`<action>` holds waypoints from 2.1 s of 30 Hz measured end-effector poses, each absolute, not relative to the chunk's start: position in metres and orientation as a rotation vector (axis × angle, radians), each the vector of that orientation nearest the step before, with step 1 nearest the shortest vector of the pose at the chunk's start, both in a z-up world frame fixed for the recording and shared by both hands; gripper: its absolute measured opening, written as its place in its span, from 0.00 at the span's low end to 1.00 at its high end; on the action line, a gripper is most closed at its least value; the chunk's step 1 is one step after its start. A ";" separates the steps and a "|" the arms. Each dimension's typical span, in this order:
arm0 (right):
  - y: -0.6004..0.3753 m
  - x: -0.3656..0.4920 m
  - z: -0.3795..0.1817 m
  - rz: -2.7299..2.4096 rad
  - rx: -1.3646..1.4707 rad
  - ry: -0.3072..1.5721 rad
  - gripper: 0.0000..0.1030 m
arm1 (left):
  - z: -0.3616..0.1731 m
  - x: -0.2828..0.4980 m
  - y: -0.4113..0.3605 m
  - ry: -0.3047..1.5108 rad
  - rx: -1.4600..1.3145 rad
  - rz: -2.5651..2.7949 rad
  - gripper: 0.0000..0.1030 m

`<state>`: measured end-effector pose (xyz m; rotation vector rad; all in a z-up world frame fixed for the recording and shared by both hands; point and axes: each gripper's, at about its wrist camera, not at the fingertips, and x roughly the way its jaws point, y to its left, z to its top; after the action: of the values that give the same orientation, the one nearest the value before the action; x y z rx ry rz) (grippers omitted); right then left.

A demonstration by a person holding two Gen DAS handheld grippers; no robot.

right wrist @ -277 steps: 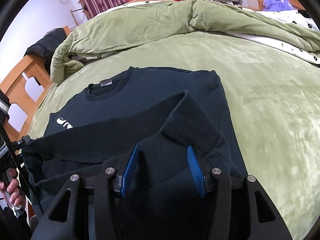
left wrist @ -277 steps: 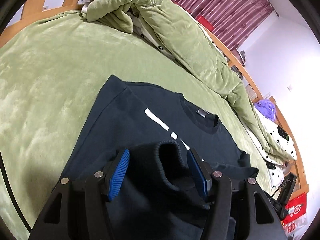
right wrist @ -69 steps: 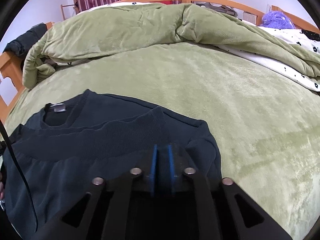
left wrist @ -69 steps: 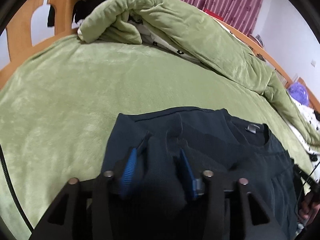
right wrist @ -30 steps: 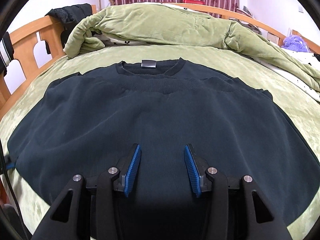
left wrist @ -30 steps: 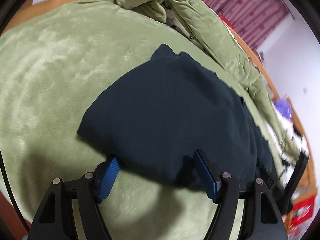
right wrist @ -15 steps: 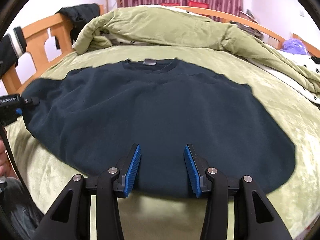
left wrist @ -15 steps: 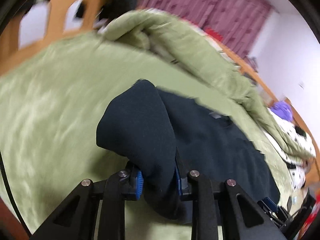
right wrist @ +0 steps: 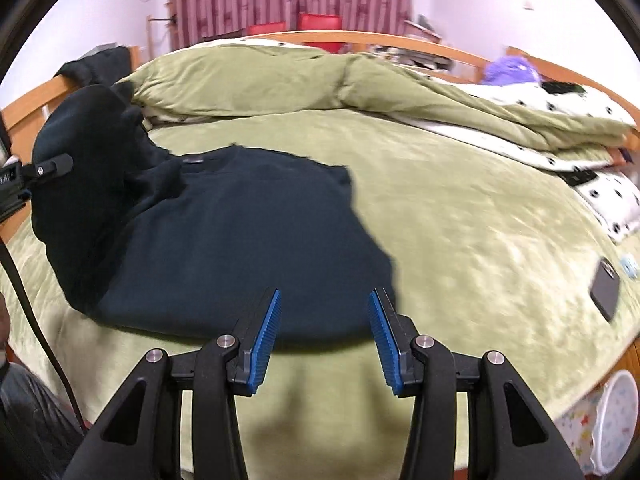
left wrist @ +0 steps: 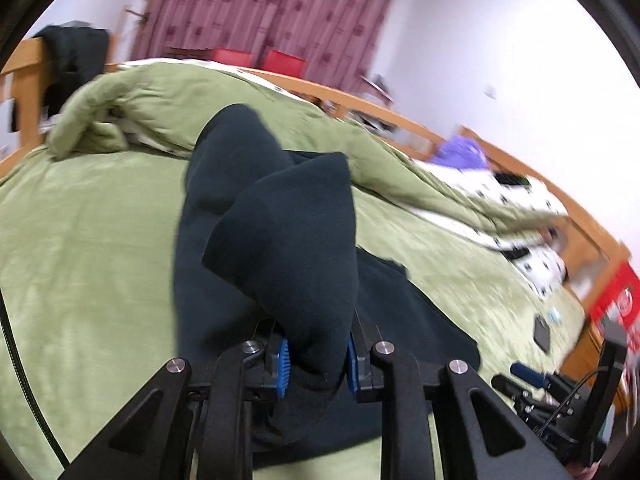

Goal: Fold small clothes

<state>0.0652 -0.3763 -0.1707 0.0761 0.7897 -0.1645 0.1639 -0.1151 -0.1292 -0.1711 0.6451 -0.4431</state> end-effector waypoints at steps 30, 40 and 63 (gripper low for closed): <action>-0.299 0.121 -0.178 0.076 0.330 0.752 0.69 | -0.185 0.146 -0.010 0.799 -0.283 -0.392 0.58; -0.314 0.169 -0.221 0.096 0.570 0.817 0.31 | -0.205 0.162 0.003 0.818 -0.291 -0.354 0.58; -0.417 0.126 -0.183 -0.170 0.153 0.792 0.50 | -0.180 0.168 -0.079 0.802 -0.149 -0.447 0.58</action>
<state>0.1260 -0.4166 -0.1832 0.1531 0.7922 -0.1702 0.1679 -0.0792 -0.1803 -0.1488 0.8020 -0.4467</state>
